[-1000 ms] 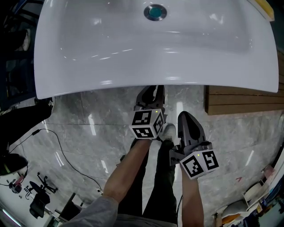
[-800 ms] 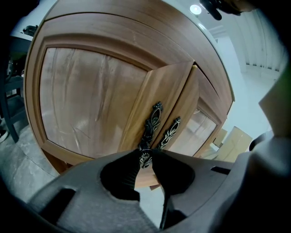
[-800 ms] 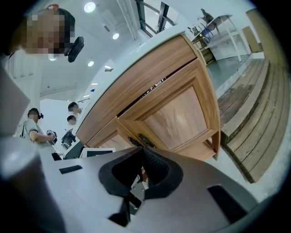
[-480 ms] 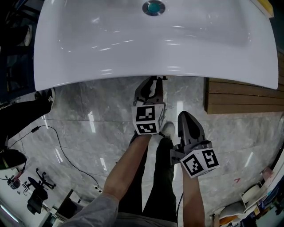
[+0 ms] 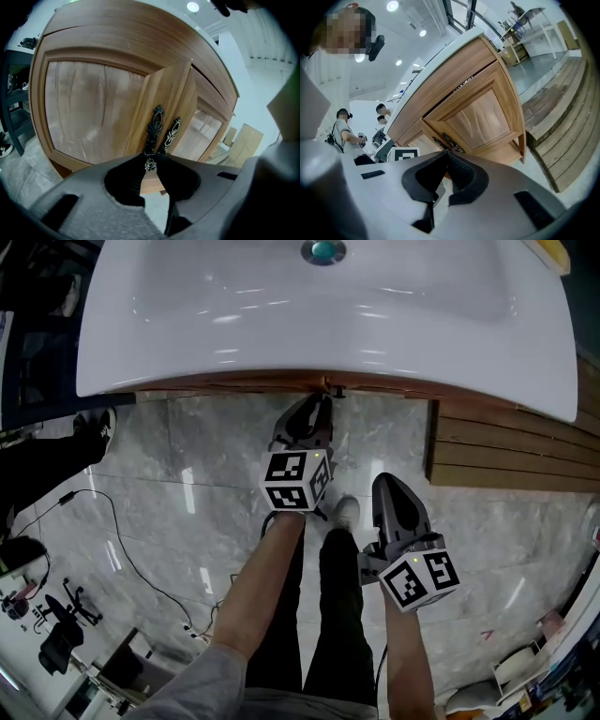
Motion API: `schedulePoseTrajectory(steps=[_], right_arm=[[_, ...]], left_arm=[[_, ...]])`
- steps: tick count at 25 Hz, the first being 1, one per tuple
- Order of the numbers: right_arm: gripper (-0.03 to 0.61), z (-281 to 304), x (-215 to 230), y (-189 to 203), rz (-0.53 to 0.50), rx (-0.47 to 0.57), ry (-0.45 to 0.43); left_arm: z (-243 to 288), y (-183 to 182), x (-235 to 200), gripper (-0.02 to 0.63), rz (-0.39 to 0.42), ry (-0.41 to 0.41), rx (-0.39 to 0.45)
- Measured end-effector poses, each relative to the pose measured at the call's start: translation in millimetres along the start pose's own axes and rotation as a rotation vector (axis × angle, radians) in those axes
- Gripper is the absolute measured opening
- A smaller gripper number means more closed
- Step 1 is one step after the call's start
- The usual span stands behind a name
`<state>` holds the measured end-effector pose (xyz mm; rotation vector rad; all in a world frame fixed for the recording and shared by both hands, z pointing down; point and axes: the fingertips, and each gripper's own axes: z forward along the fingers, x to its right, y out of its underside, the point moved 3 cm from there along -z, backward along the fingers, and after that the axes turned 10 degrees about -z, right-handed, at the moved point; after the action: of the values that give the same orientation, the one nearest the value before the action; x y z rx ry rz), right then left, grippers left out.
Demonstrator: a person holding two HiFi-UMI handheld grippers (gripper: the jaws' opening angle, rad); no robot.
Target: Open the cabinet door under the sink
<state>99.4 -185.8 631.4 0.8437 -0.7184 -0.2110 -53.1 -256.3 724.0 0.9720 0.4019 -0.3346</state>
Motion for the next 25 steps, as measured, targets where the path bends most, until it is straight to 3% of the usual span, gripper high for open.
schedulePoseTrajectory(steps=[8,16,25], right_arm=[[0.011,-6.7,4.8,9.6,-0.008,-0.038,-0.055],[0.011,-7.6,-12.5,30.5,-0.009,-0.064,-0.076],[0.011,-0.9,-58.8,70.5,-0.019,-0.069,-0.022]], left_arm=[[-31.9,15.4,-9.3,0.081,0.018,0.038,-0.015],[-58.2,23.8,-18.0,0.081,0.118,0.151,-0.070],[-91.6,38.8,-30.2,0.081,0.170,0.244,-0.124]])
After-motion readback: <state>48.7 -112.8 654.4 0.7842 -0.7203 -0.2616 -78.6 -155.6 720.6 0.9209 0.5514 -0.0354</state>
